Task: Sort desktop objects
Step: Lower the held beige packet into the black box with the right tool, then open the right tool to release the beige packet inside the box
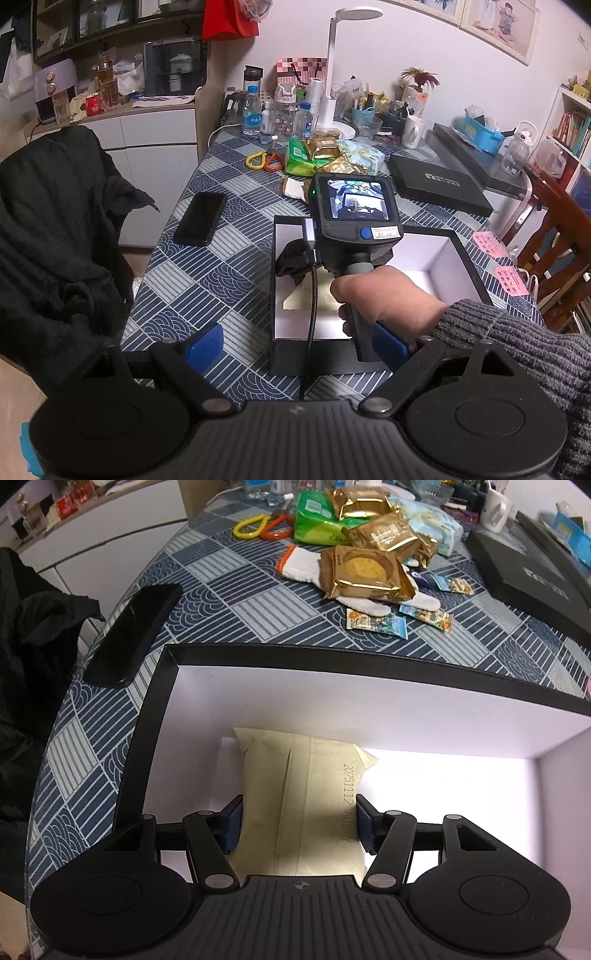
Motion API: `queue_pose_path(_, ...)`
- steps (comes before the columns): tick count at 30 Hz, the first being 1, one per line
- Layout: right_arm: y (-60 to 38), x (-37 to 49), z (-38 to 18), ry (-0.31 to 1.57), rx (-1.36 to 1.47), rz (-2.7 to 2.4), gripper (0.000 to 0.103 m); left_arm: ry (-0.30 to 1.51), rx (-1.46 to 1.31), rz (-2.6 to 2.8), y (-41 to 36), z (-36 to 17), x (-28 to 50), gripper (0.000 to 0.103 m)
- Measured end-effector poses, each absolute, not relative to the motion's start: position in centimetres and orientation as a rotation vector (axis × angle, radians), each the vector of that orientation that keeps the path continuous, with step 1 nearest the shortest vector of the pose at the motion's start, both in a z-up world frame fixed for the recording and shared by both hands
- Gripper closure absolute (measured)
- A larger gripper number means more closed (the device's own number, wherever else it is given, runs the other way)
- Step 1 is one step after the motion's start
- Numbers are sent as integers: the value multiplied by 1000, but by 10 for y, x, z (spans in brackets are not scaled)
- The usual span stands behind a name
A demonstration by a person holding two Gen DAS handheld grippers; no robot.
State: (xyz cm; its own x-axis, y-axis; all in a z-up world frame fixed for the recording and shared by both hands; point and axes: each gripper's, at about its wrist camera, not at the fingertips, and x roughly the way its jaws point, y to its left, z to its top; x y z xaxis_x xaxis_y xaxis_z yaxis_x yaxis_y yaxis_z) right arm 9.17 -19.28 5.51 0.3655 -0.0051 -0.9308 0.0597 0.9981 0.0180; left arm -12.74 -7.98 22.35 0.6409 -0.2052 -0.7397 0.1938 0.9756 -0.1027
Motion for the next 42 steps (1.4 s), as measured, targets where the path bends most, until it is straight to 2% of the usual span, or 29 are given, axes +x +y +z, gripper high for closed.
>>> queue_pose_path(13,-203,89,63,1195,140,-30,41,841,0,-237,-81,223,-131,0)
queue_pose_path(18,-212,86,67,1188,193,-31,31,837,6,-239,-82,224,-134,0)
queue_pose_path(22,-219,81,75,1169,226,-32,31,833,11,-243,-83,224,-136,0)
queue_pose_path(27,-232,69,90,1124,259,-39,26,820,23,-251,-86,227,-140,0)
queue_pose_path(42,-311,-15,146,917,281,-157,24,814,33,-269,-89,233,-122,0)
